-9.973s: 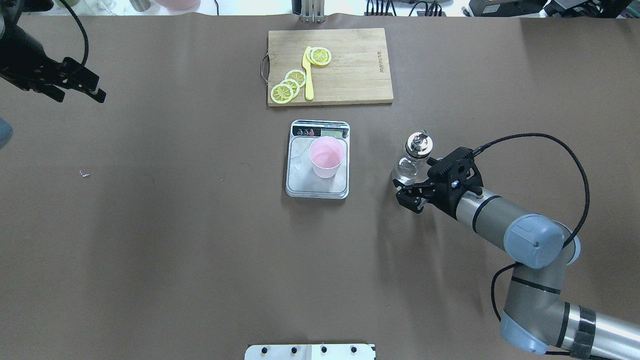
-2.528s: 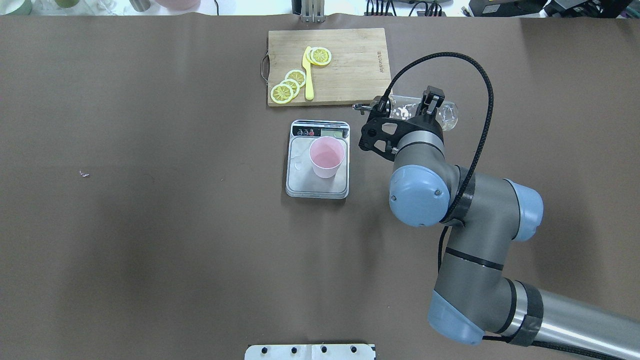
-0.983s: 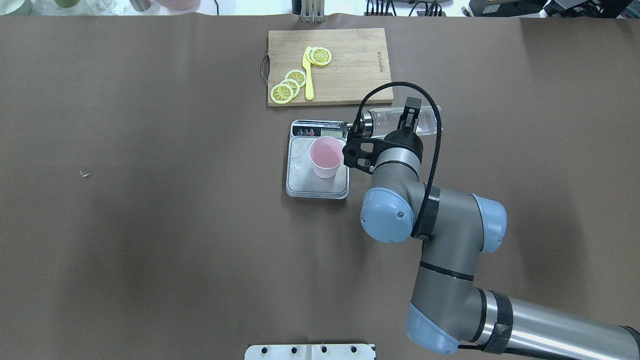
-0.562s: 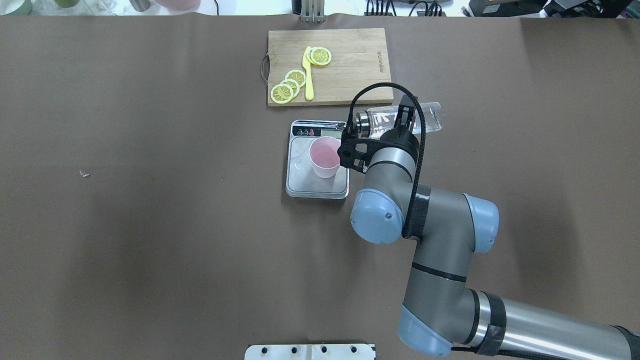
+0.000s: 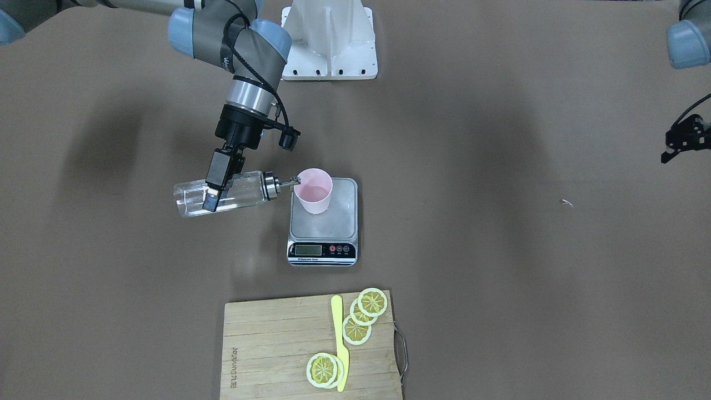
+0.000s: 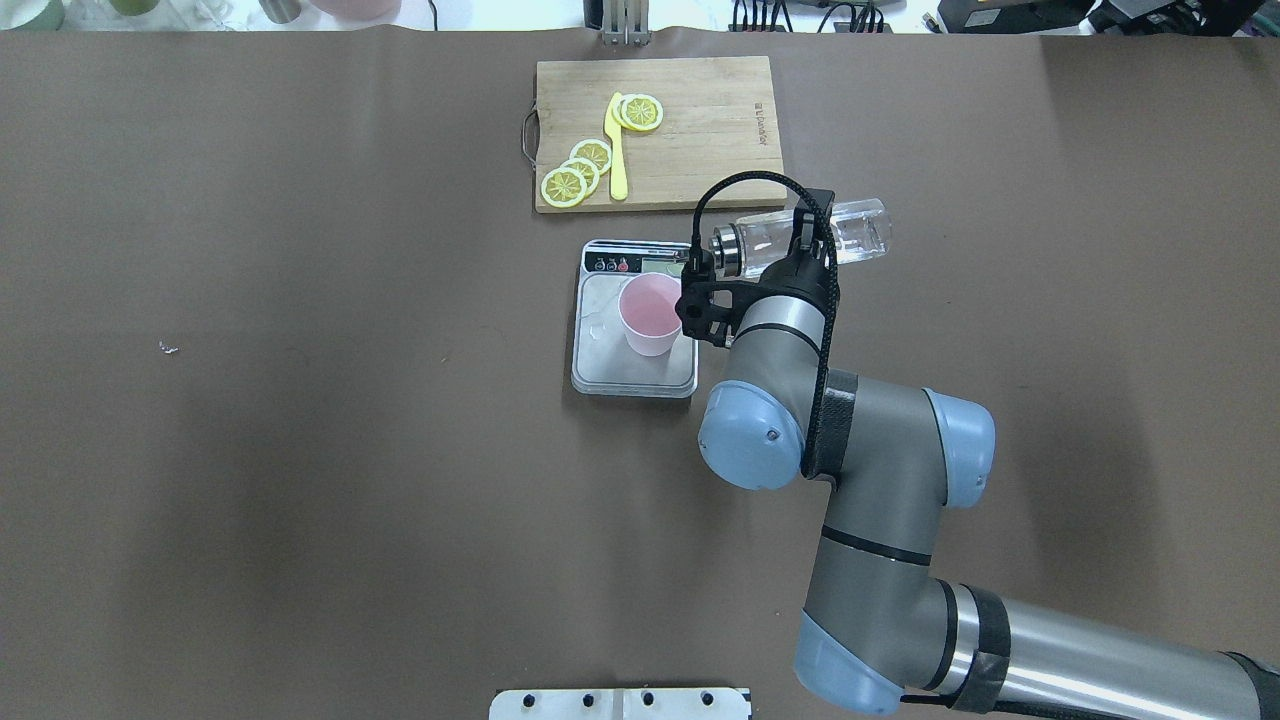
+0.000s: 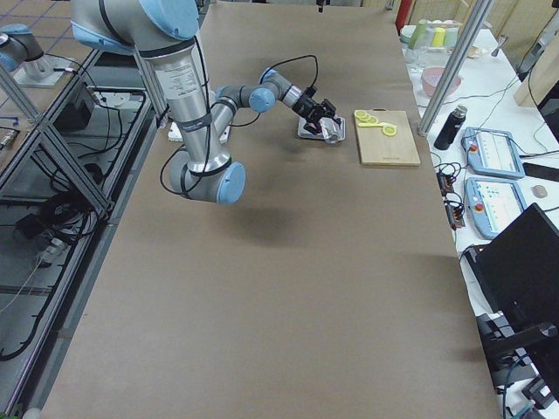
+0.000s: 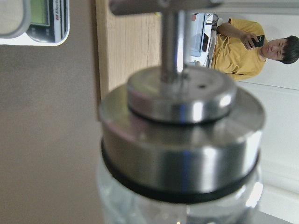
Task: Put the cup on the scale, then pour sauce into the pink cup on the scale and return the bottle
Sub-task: 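Tilt the sauce dispenser spout down over the pink cup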
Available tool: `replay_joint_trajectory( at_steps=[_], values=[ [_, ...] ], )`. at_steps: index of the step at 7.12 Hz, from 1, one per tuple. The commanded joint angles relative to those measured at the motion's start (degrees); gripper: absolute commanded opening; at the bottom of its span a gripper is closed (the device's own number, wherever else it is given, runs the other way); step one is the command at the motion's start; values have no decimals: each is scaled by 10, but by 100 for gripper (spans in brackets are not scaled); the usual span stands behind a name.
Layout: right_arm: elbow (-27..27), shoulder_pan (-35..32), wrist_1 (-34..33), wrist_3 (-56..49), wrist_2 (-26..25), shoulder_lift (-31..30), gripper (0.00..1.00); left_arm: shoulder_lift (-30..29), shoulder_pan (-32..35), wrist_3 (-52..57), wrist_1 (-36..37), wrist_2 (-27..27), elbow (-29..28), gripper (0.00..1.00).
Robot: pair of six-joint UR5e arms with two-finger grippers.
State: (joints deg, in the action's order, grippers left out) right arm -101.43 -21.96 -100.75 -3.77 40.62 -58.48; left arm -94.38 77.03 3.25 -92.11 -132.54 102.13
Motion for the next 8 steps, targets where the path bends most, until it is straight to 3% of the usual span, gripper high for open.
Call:
replay_joint_trajectory(
  at_steps=[1,8],
  values=[
    [0,2,-6,-1,-2,0,17,0,0,0,0,0,0,99],
    [11,15,-29,-4,-31,1,17,1,1,0,0,-1,0,99]
  ],
)
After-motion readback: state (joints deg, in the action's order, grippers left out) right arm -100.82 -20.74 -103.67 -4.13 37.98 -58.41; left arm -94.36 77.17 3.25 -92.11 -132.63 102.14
